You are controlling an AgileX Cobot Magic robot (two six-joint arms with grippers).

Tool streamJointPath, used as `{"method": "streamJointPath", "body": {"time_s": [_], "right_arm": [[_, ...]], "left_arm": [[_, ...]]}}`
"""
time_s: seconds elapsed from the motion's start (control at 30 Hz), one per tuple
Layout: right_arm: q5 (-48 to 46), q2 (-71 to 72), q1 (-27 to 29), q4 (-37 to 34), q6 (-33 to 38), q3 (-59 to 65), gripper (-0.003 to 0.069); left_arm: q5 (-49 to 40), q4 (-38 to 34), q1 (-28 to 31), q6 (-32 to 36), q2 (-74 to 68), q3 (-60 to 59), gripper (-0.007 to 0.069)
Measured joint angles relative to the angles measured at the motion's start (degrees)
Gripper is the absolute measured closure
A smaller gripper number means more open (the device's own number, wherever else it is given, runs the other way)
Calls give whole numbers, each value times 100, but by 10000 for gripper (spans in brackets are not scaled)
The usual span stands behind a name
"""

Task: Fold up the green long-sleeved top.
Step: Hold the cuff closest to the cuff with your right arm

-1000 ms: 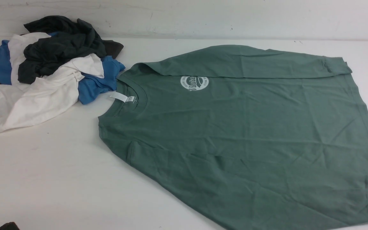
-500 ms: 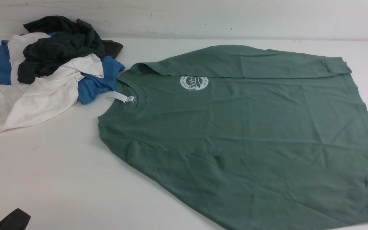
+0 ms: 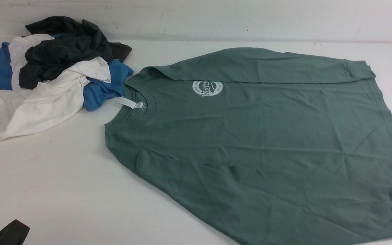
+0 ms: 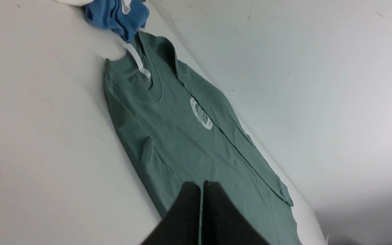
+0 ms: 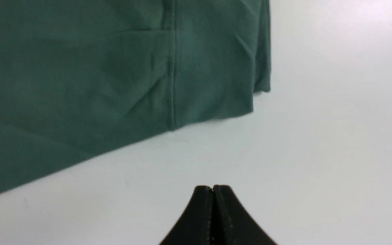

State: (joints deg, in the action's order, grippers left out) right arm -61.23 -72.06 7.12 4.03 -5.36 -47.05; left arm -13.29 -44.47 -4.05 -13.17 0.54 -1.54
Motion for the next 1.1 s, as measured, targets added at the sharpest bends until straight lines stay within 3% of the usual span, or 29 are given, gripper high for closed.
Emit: {"method": "streamJointPath", "body": {"time_s": [0.2, 0.37, 0.47, 0.7, 0.77, 1.1], "right_arm": [[803, -693, 857, -653, 536, -3, 673], [1300, -1343, 953, -1064, 927, -22, 643], [1487, -1737, 953, -1092, 1161, -44, 577], [1497, -2355, 953, -895, 1279, -341, 337], [1425, -2442, 953, -877, 1279, -523, 303], [1325, -2804, 953, -1014, 1279, -792, 286]], "left_arm": [[0, 0, 0, 196, 0, 0, 625], [-12, 0, 0, 364, 0, 0, 625], [-112, 0, 0, 382, 0, 0, 625], [-198, 0, 0, 382, 0, 0, 625], [-198, 0, 0, 382, 0, 0, 625], [-198, 0, 0, 451, 0, 0, 625]]}}
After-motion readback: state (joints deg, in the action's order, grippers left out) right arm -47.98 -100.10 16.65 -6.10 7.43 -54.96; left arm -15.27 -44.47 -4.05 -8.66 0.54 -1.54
